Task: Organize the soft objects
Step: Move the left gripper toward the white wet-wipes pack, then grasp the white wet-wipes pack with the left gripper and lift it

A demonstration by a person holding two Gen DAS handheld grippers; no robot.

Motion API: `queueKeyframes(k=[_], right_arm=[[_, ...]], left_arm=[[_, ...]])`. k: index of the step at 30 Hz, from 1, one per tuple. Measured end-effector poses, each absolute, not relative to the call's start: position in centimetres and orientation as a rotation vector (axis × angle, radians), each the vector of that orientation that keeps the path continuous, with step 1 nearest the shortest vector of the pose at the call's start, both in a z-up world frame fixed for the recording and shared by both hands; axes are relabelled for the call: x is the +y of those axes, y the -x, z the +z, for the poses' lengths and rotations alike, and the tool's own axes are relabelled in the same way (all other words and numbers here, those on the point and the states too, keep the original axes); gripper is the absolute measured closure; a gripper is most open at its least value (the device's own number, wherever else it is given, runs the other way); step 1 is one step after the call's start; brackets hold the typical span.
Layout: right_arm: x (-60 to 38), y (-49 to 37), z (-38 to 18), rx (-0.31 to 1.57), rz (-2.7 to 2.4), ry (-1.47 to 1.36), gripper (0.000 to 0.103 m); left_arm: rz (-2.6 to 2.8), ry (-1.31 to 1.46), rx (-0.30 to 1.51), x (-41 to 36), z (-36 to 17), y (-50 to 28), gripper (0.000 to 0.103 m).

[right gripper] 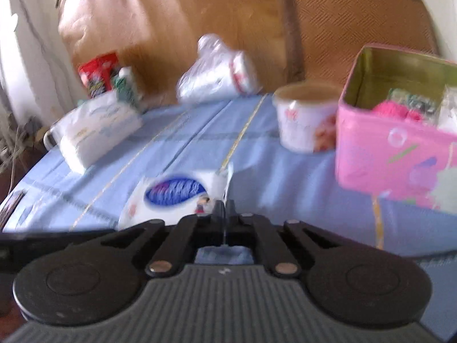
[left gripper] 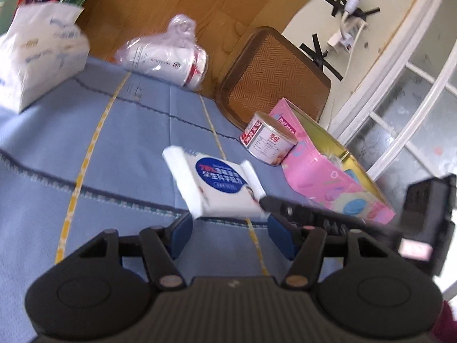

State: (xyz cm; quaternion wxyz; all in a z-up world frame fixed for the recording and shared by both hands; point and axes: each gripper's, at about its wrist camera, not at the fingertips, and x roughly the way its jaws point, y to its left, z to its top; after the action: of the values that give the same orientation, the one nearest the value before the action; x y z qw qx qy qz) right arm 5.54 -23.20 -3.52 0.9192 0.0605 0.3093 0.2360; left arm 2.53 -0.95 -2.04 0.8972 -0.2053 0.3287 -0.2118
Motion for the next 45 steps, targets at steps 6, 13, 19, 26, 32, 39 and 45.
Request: queueKeyframes(k=[6,13,19,26,32,39,45], right_arm=[[-22.4,-1.3,-3.8,0.635,0.594,-0.104,0.092],[-22.5,0.5,-2.4,0.566,0.716,-0.056,0.068],[-22.4,0.6,-1.4,0.467,0.698,0.041,0.019],[-19.2,-1.4,-3.0,0.488,0.775,0.228,0.01],[-17.6,-3.4,-4.6,0.539,0.789,0.297,0.007],[-18.2,-2.6,-4.6,0.542,0.786,0.28,0.018],[-18.5,-3.1,-4.8,0.552,0.778,0.247,0.018]], left_arm=[[-0.344,0.498,0.679,1.2,-1.8,-5.1,0.044],[-0.288,0.6,0.63,5.0,-0.8,-5.1,0.042],[-0.339,0.651,0.7,6.0,-1.5,-4.1,0.042],[-0.409,0.631,0.778,4.0,-1.6,-3.7,0.038],[-0.395,0.616,0.787,2.9,-2.2,-3.8,0.034],[-0.463,0.563,0.811,0.3,-2.2,-4.3,0.047],[-0.494,0.473,0.805,-2.5,-2.2,-4.5,0.059]])
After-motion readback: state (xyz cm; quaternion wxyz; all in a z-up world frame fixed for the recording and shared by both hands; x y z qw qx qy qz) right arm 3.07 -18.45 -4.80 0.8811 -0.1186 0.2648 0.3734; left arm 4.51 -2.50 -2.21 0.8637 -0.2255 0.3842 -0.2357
